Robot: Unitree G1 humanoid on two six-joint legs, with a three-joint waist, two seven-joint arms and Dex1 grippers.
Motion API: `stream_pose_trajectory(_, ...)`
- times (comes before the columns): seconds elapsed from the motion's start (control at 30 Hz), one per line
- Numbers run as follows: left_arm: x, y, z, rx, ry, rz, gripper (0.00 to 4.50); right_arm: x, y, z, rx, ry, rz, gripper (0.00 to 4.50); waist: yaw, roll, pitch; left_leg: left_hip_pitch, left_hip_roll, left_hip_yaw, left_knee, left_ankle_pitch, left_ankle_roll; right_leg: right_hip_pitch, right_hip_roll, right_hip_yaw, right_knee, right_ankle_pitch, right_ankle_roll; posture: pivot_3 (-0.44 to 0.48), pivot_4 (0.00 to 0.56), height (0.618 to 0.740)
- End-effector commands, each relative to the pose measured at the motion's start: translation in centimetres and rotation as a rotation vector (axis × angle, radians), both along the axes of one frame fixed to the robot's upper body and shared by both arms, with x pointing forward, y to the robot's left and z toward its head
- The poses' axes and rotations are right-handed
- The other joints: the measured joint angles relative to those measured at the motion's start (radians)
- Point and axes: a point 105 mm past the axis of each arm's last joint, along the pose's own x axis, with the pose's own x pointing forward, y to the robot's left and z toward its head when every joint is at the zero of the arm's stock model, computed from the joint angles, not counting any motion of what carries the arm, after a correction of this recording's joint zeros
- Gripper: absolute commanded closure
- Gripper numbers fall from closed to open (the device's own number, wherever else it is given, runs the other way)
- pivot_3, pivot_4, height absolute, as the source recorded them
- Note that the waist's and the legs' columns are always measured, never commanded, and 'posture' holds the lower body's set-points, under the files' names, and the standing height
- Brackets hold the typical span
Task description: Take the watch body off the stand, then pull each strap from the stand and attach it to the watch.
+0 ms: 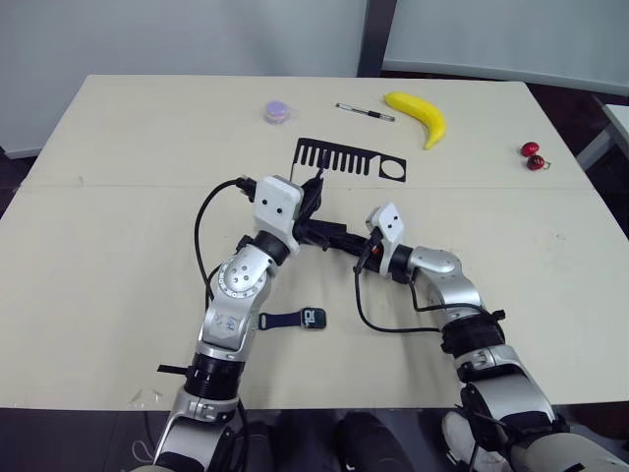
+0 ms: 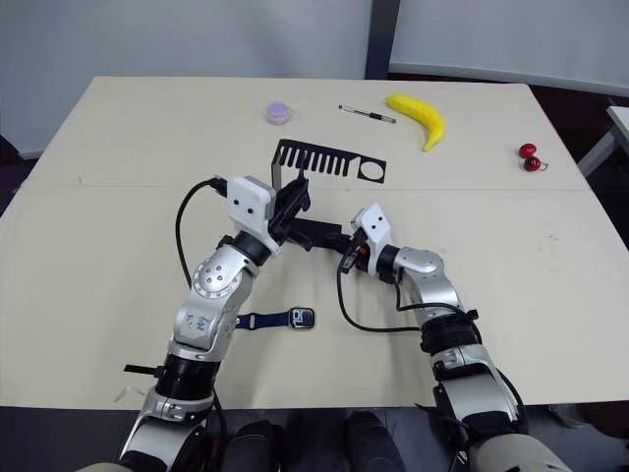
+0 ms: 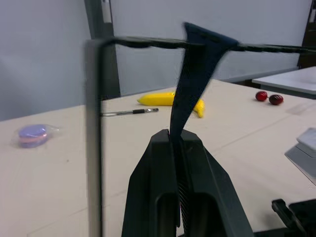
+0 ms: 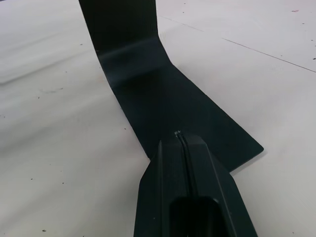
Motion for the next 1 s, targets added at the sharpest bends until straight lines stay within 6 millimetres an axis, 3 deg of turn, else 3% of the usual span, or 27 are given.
stream_pose_trajectory(0.03, -0.4, -0.5, 1.2, -0.005, -0.031, -0.012, 4.43, -0.5, 0.4, -2.4, -0.043, 0.081, -0.003, 4.50, 0.001, 0.000, 0.000, 0.001, 0.000, 0.000, 0.000, 0.000, 0.000, 0.001, 0.000, 0.000, 0.000, 0.000, 0.000, 0.000, 0.150, 0.740)
stream_pose_trajectory(0.4, -0.6, 1.3, 3.2, -0.056, -0.132, 0.087, 4.43, -0.8, 0.6, -3.1, -0.059, 0.103, 0.001, 4.50, 0.008, 0.000, 0.000, 0.008, 0.000, 0.000, -0.005, 0.000, 0.000, 0.012, -0.001, 0.000, -0.010, 0.000, 0.000, 0.000, 0.150, 0.740)
stream_pose_trajectory(0.73, -1.8, 0.9, 2.8, -0.076, -0.108, -0.024, 4.43, -0.6, 0.4, -3.2, -0.068, 0.108, -0.017, 4.50, 0.006, 0.000, 0.000, 0.008, 0.000, 0.000, -0.006, 0.000, 0.000, 0.012, 0.000, 0.000, -0.011, 0.000, 0.000, 0.000, 0.150, 0.740)
stream_pose_trajectory(1.0, -2.3, 2.1, 1.6, -0.019, -0.077, -0.066, 4.43, -0.2, 0.4, -3.0, -0.058, 0.098, -0.039, 4.50, 0.007, 0.000, 0.000, 0.010, 0.000, -0.001, -0.006, 0.000, 0.000, 0.013, -0.001, 0.000, -0.012, 0.000, 0.000, 0.000, 0.150, 0.740)
